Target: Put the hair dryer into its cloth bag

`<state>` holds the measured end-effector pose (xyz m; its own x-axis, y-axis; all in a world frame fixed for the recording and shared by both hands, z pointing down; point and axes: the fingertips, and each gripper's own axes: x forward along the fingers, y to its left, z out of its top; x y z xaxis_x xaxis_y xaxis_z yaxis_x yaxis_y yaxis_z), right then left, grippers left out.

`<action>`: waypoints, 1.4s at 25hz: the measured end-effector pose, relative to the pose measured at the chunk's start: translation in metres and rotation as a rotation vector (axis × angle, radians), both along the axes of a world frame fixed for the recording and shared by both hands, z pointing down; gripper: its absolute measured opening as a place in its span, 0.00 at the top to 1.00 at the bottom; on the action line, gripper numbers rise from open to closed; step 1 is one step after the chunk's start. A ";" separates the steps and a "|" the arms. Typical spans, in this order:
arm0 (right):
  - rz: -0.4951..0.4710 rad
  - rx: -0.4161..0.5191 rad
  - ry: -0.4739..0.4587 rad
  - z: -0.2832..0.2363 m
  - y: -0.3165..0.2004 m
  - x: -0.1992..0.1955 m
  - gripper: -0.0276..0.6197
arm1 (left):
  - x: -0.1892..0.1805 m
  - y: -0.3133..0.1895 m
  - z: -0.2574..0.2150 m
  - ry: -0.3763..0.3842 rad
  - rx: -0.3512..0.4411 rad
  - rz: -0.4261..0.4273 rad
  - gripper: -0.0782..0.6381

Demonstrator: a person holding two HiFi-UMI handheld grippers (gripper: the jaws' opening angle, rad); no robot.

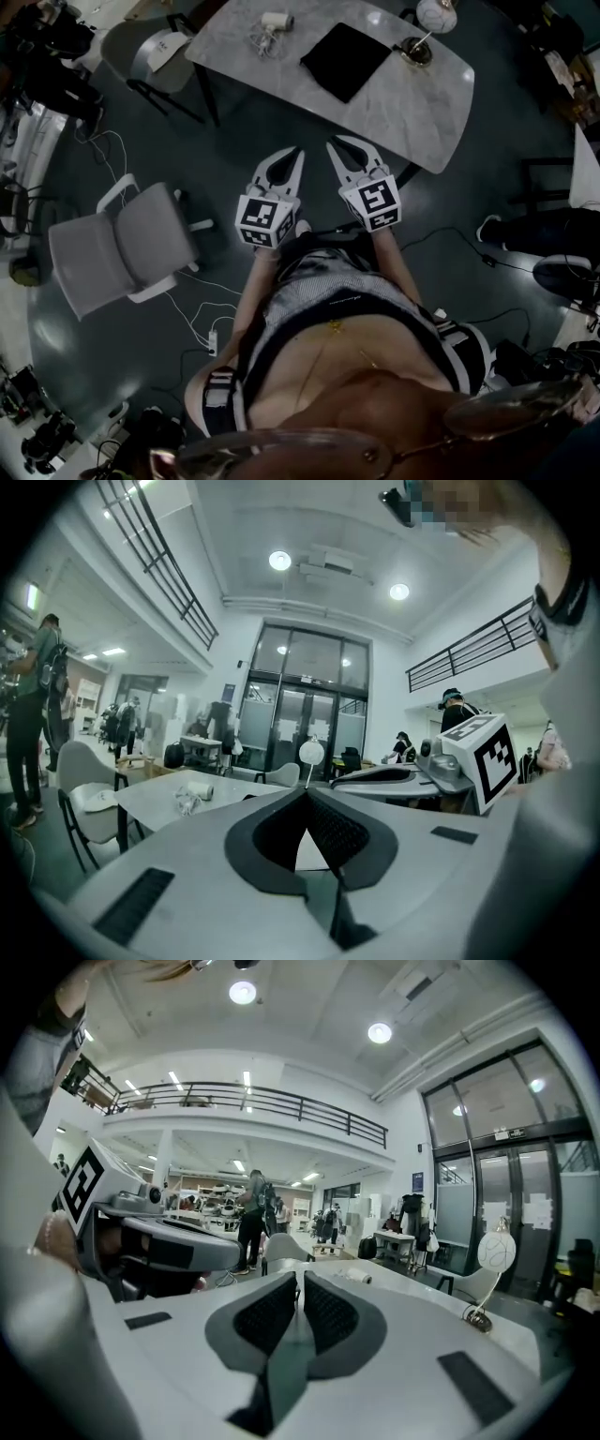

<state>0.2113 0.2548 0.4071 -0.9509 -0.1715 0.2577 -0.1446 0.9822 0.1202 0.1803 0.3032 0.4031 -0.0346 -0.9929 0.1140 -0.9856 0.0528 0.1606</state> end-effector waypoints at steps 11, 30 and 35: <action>0.032 -0.016 -0.051 -0.007 0.004 -0.025 0.86 | -0.032 0.001 -0.002 -0.010 0.047 0.035 0.88; -0.075 -0.015 -0.044 -0.008 -0.060 -0.117 0.86 | -0.110 -0.069 0.004 -0.008 -0.019 -0.058 0.88; -0.070 -0.002 -0.056 -0.018 -0.103 -0.134 0.86 | -0.129 -0.108 -0.001 -0.003 -0.033 -0.056 0.88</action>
<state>0.0772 0.1521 0.3896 -0.9734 -0.1039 0.2040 -0.0822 0.9903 0.1119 0.0510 0.1955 0.4023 -0.0906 -0.9850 0.1467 -0.9813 0.1134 0.1553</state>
